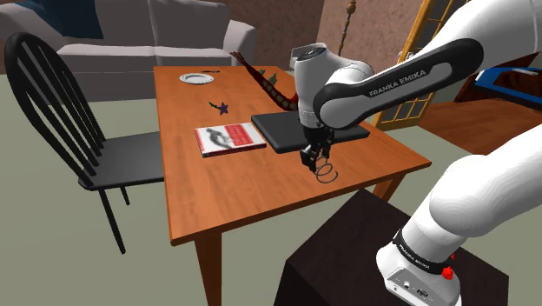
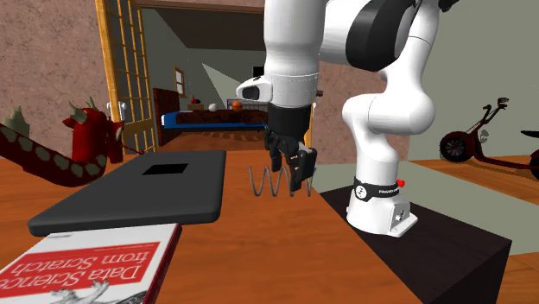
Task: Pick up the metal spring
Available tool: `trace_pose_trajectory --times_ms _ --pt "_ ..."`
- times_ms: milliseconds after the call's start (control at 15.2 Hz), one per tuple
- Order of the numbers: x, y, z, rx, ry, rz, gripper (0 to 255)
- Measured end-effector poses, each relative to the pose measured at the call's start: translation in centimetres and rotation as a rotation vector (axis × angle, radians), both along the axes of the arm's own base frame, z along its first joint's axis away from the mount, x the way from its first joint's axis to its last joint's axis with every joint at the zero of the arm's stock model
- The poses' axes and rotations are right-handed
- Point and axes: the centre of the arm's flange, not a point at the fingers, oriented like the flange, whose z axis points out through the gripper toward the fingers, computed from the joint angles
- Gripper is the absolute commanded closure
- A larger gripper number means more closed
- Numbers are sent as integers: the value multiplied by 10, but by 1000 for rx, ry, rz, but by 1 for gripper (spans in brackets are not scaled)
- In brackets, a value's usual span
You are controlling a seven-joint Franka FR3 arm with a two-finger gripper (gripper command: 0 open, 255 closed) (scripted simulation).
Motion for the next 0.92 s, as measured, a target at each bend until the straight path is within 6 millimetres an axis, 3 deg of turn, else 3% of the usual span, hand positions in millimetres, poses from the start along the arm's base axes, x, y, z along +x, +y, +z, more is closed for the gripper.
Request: trace_pose_trajectory --times_ms 924 --pt "-1 0 70 0 0 0 255"
